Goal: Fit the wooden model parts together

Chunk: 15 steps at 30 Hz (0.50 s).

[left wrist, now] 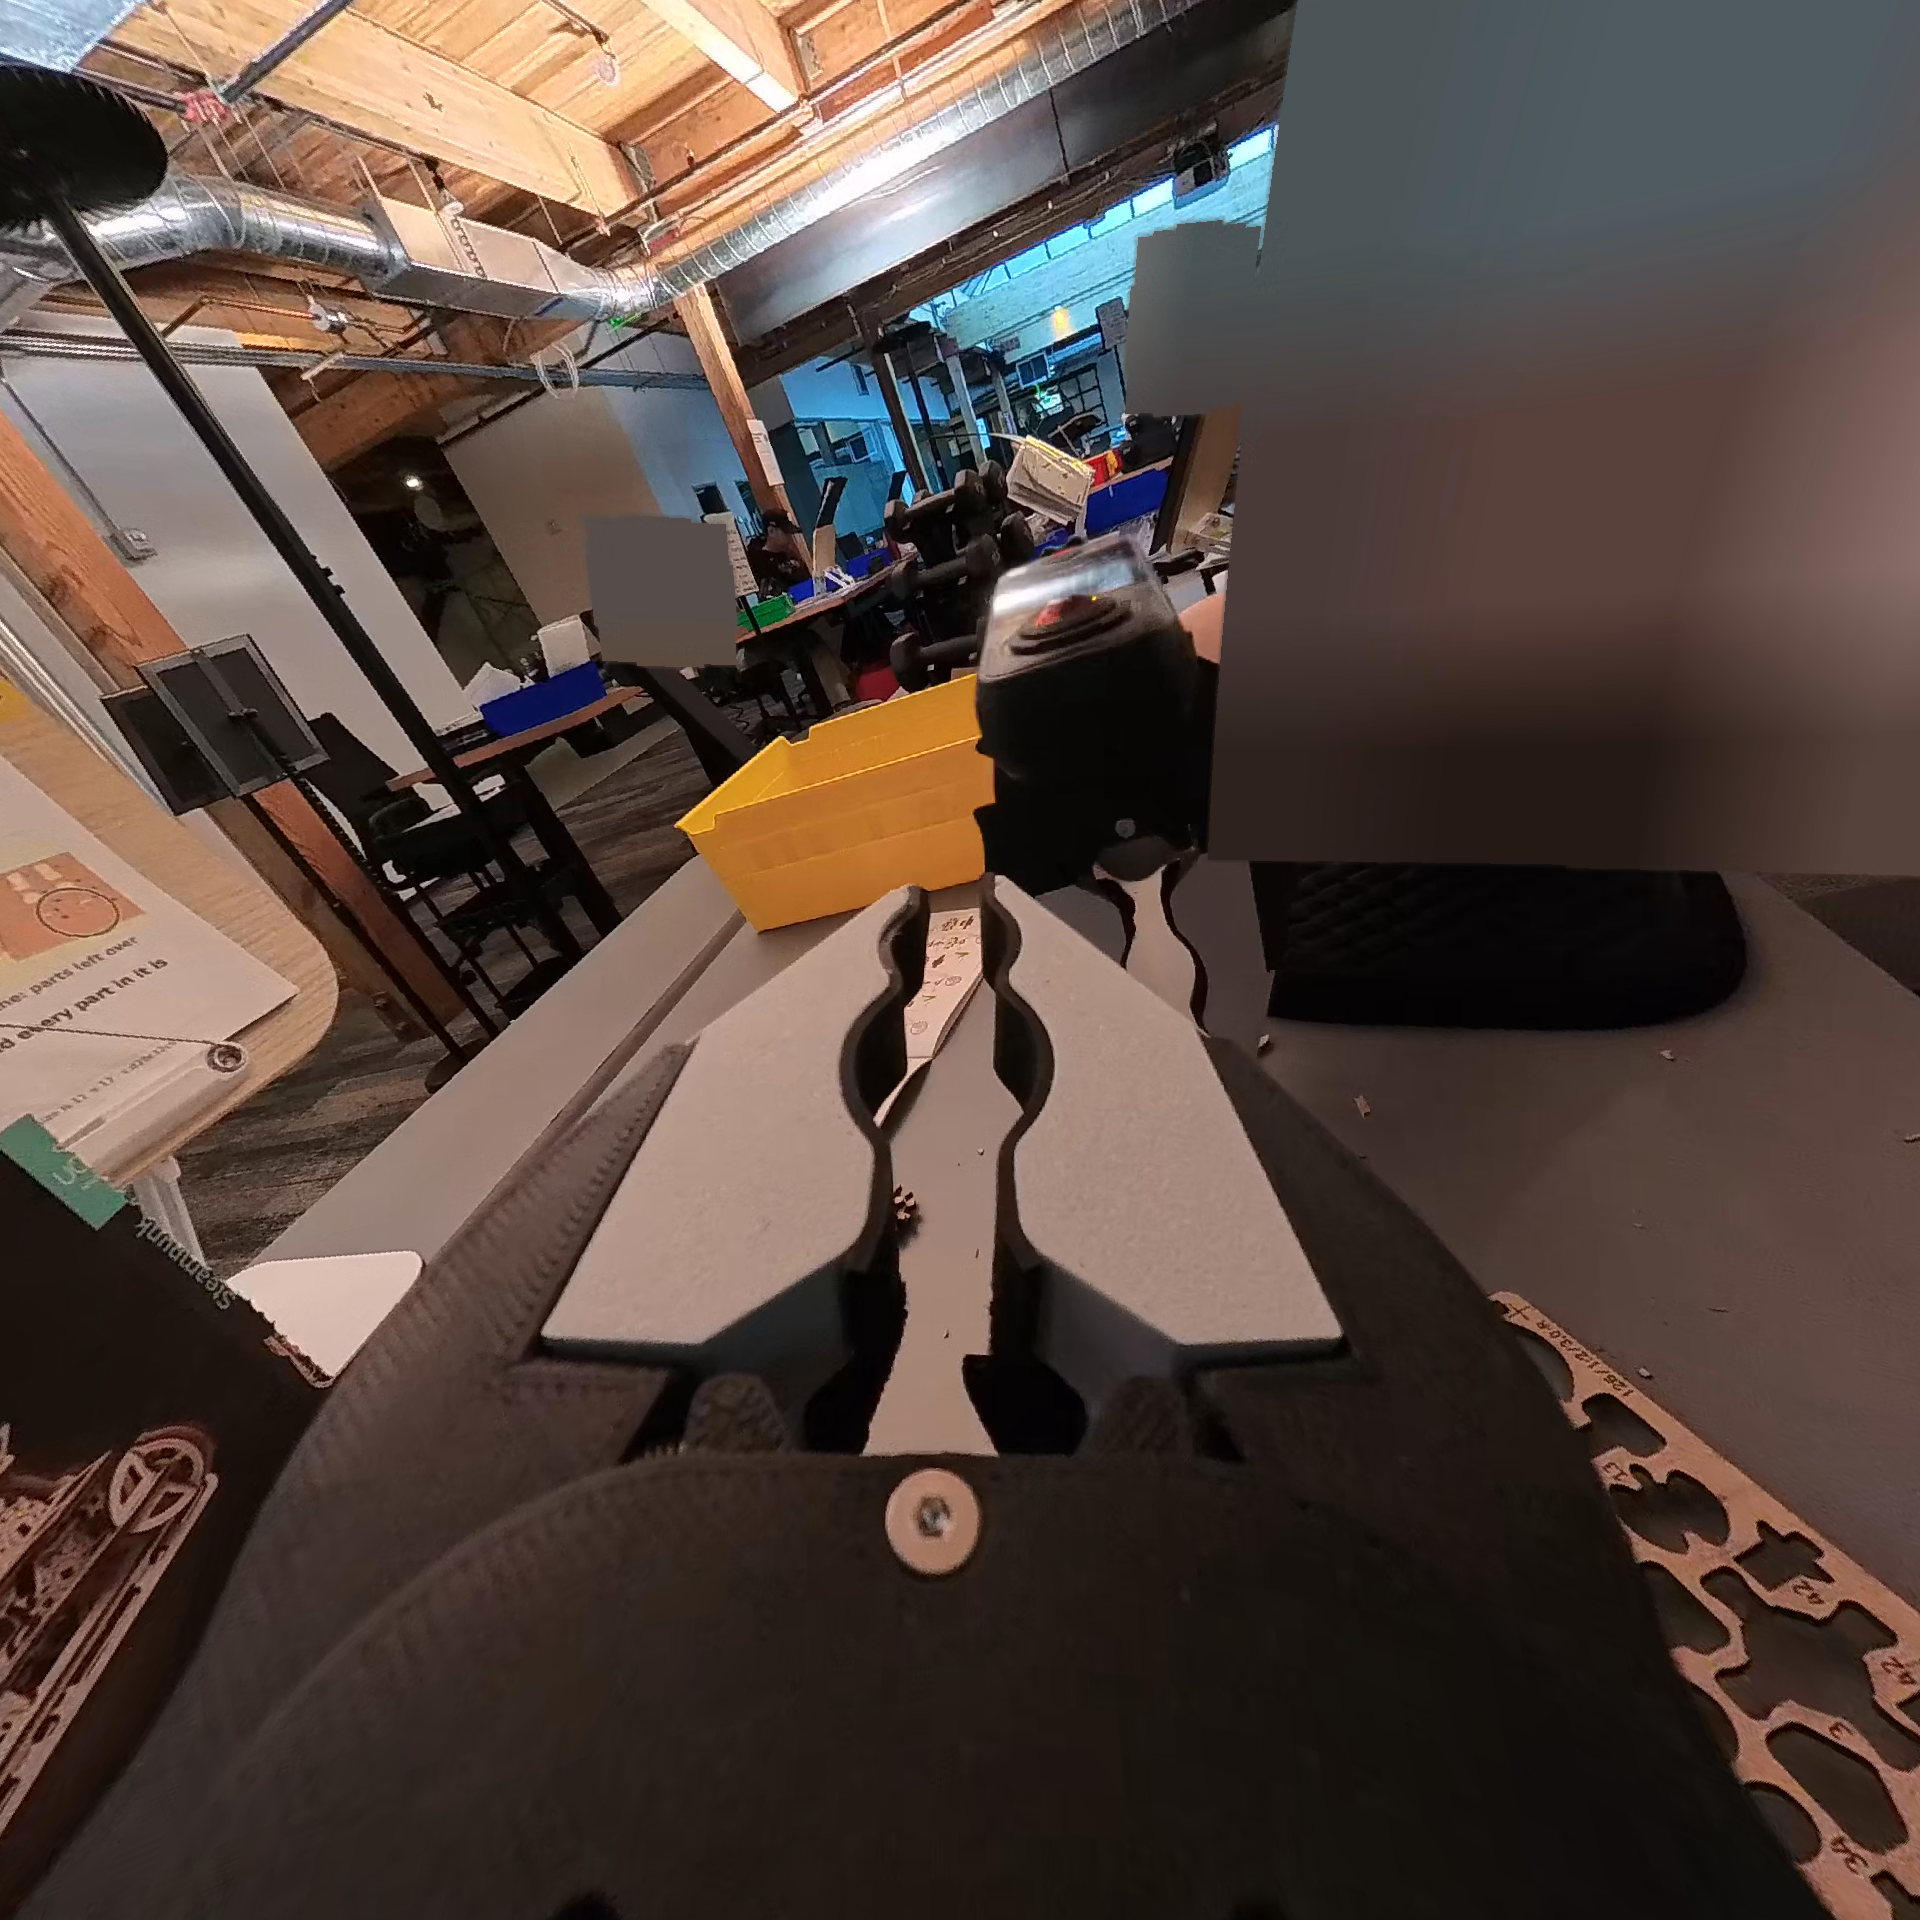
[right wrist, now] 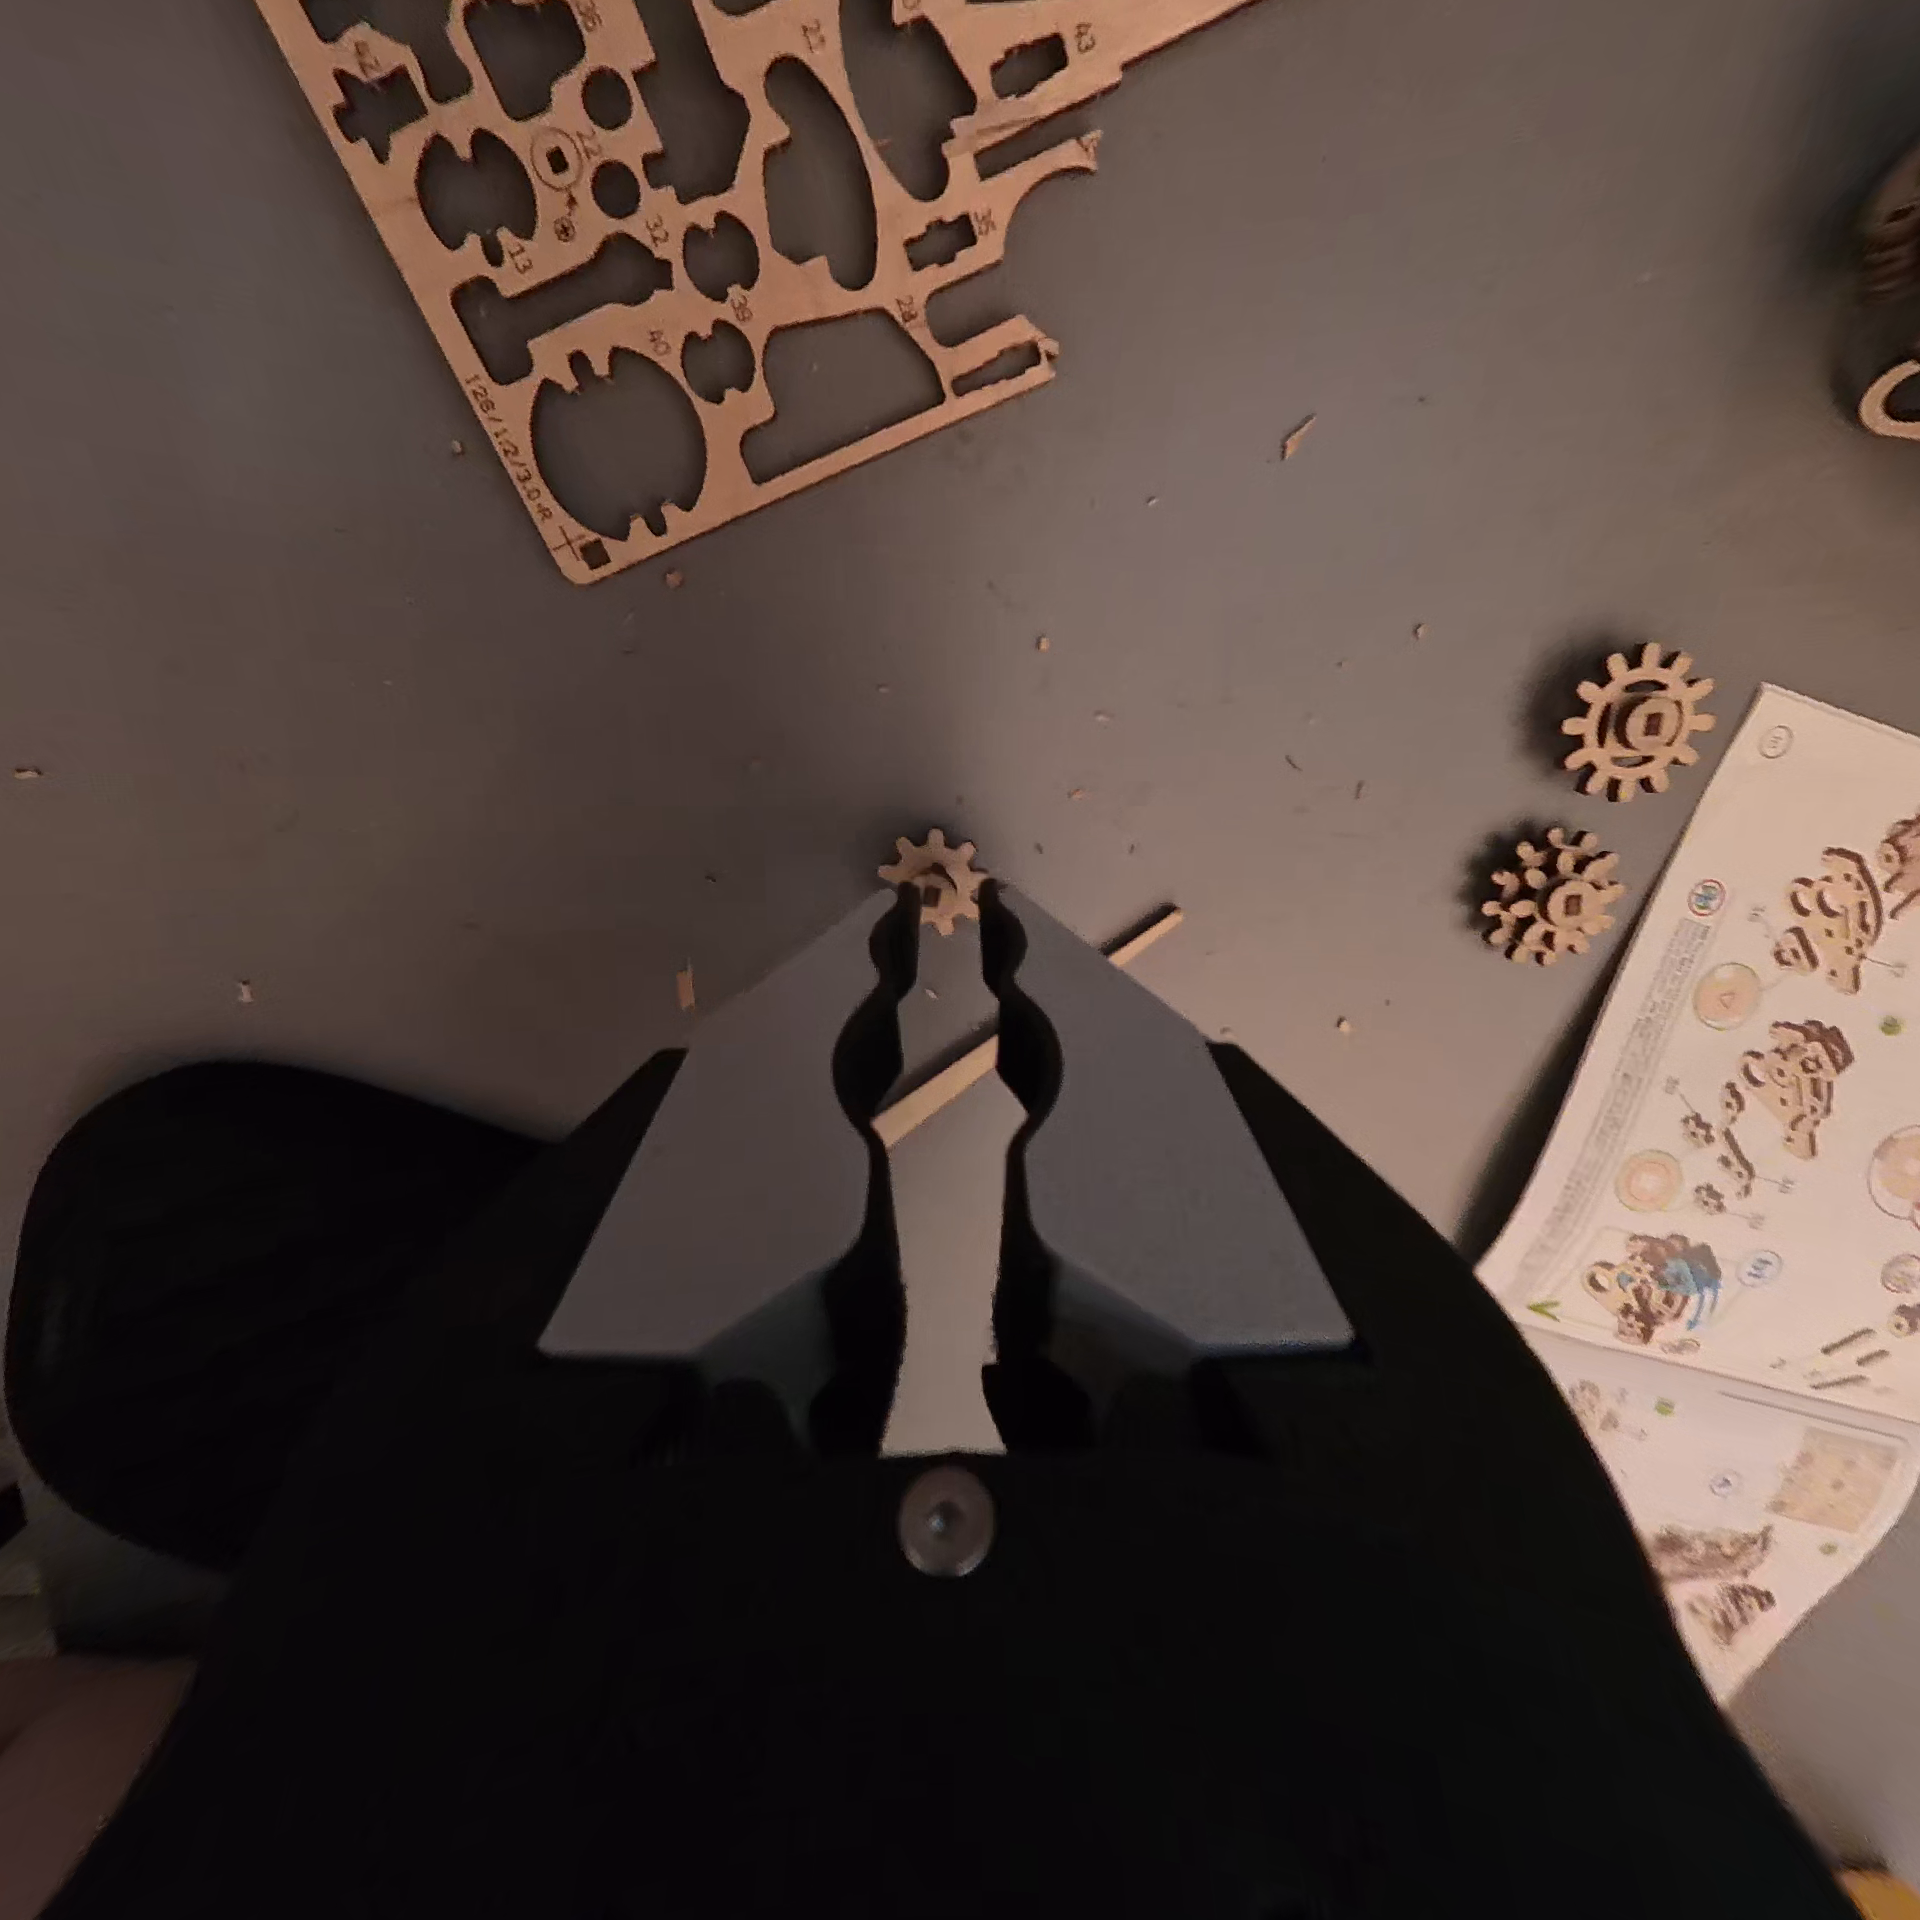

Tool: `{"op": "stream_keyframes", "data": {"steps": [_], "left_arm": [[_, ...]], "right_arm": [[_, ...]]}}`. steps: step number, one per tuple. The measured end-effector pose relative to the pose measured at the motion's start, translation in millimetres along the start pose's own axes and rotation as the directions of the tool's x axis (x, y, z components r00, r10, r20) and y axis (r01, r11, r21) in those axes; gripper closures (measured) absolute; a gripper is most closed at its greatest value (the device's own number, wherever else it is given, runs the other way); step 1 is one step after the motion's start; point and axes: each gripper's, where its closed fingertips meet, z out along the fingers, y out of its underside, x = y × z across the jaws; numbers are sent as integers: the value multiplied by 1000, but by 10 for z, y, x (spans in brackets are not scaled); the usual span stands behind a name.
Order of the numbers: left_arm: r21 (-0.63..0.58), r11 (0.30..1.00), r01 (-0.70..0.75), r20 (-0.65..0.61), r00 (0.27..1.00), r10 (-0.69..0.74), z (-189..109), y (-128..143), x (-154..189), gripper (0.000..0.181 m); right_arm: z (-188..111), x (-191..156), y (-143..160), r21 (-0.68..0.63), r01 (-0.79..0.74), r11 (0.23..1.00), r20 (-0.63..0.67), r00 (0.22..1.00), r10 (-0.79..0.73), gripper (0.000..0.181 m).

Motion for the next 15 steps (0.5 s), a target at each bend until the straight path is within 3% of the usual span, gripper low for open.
{"op": "stream_keyframes", "data": {"steps": [15], "left_arm": [[0, 1000, 3, -1, 1000, -3, 2, 3, 0, 173]], "right_arm": [[41, -24, -33, -1, 15, 1000, -7, 1000, -15, 181]]}}
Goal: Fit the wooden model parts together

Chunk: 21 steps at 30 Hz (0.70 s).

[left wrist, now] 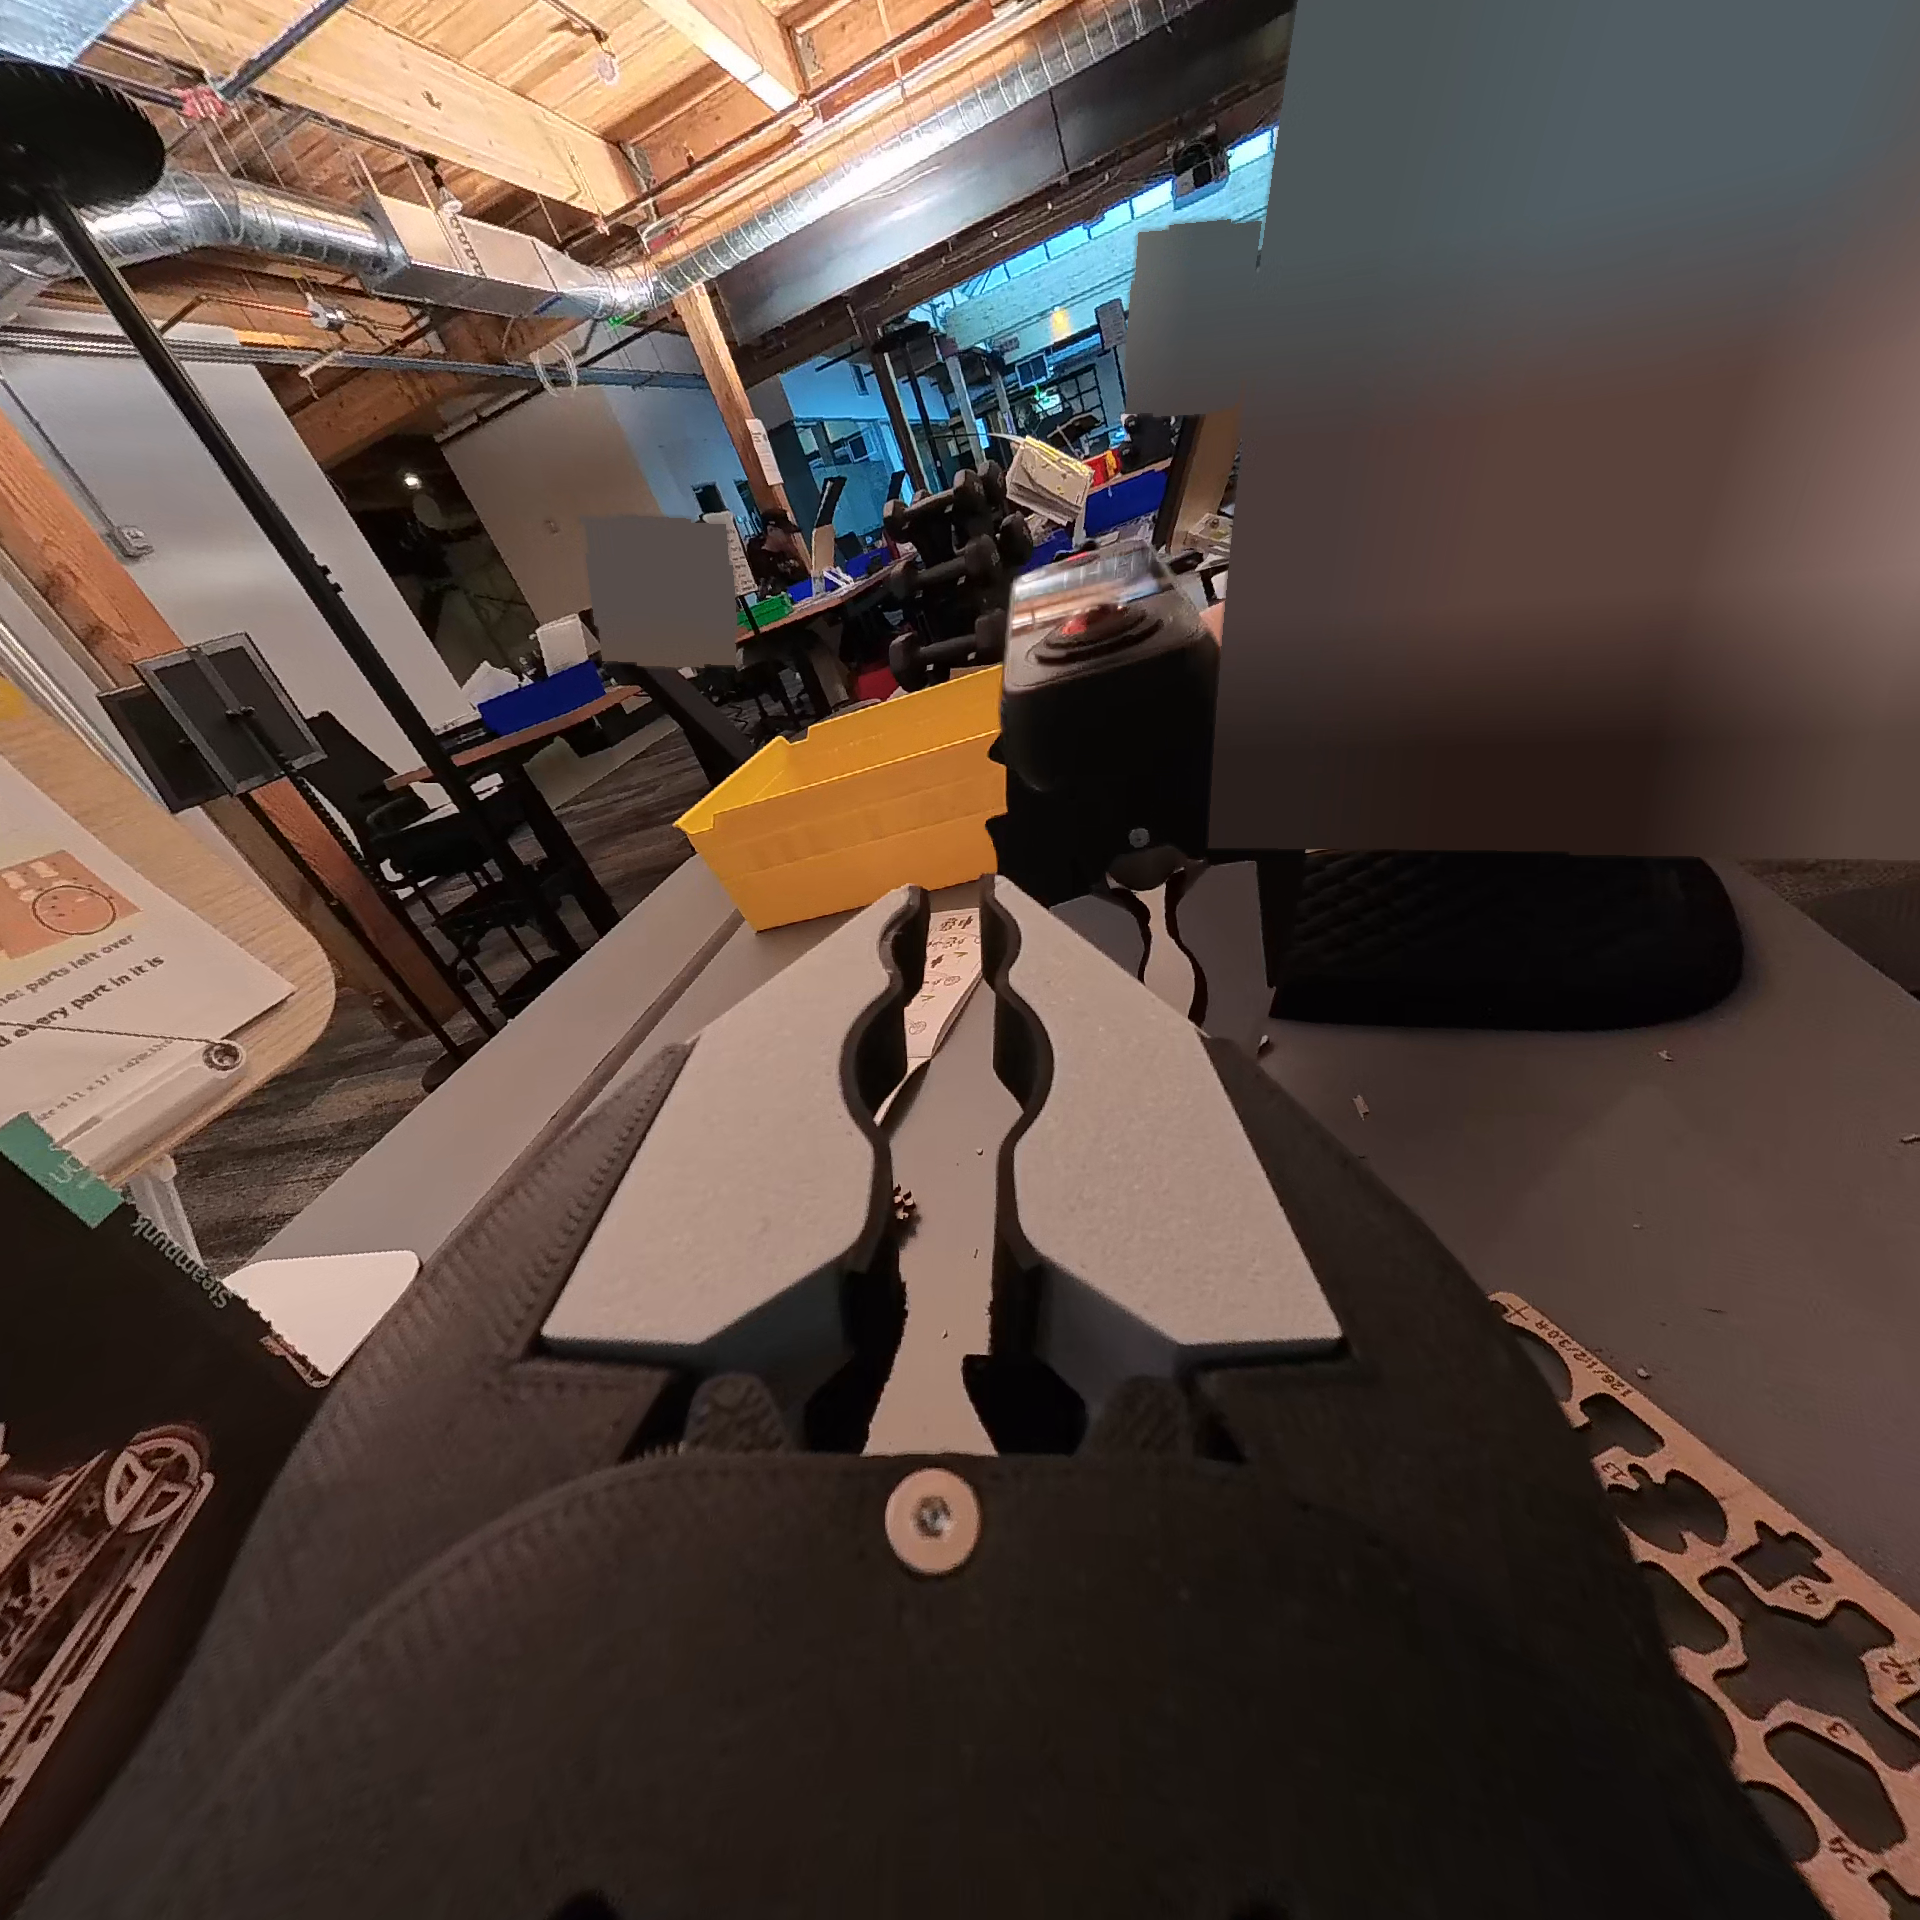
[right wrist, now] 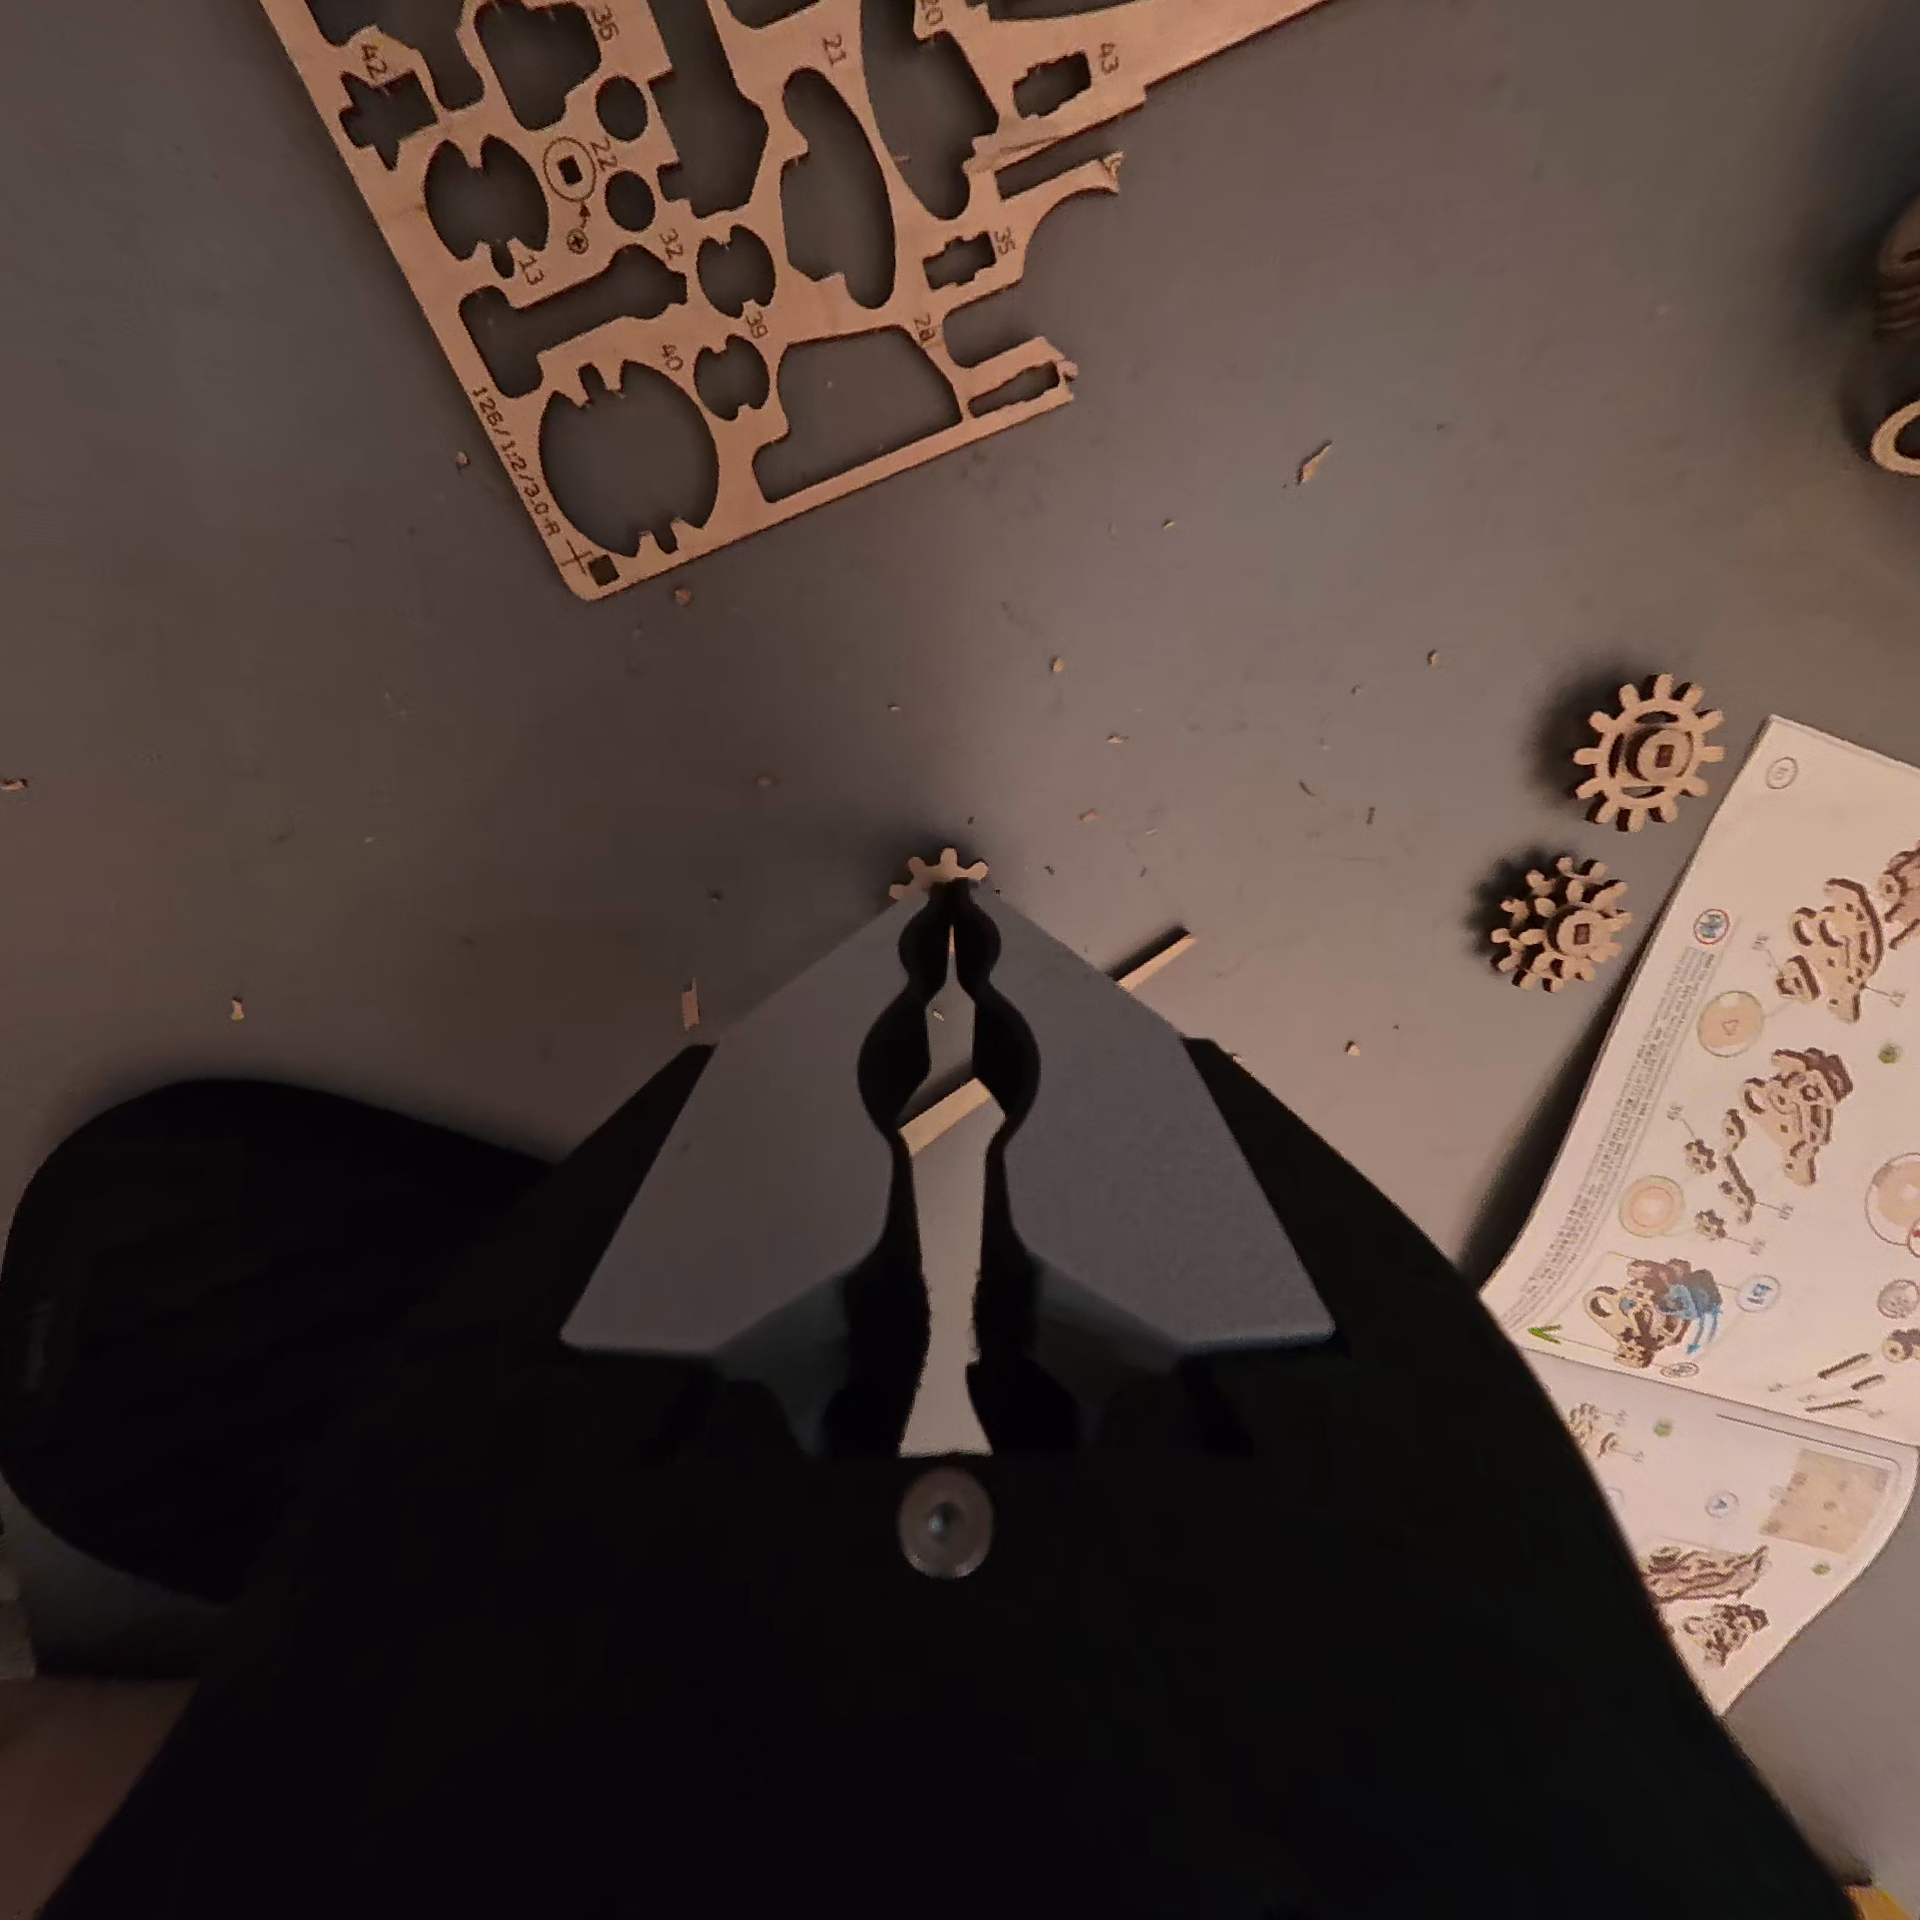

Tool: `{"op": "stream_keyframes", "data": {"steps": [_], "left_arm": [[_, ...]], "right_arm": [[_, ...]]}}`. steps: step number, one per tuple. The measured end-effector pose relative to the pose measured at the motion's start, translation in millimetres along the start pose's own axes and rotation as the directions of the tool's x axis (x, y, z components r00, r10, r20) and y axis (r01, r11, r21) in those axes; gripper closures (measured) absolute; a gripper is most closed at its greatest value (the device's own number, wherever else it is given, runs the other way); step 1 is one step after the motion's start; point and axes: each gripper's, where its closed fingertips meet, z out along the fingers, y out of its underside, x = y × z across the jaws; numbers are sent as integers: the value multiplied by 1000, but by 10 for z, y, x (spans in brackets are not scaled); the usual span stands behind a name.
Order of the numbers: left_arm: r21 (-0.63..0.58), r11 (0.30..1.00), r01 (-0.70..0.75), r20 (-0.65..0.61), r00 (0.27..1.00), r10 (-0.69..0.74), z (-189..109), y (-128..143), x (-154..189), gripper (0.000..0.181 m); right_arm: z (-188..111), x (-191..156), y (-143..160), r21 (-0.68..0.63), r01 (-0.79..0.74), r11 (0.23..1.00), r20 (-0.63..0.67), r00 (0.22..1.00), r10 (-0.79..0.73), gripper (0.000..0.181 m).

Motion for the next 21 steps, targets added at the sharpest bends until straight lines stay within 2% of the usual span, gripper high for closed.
{"op": "stream_keyframes", "data": {"steps": [21], "left_arm": [[1, 1000, 9, 20, 1000, -9, -21, 12, -48, 173]], "right_arm": [[1, -10, 23, -90, 43, 995, -73, 996, -50, 181]]}}
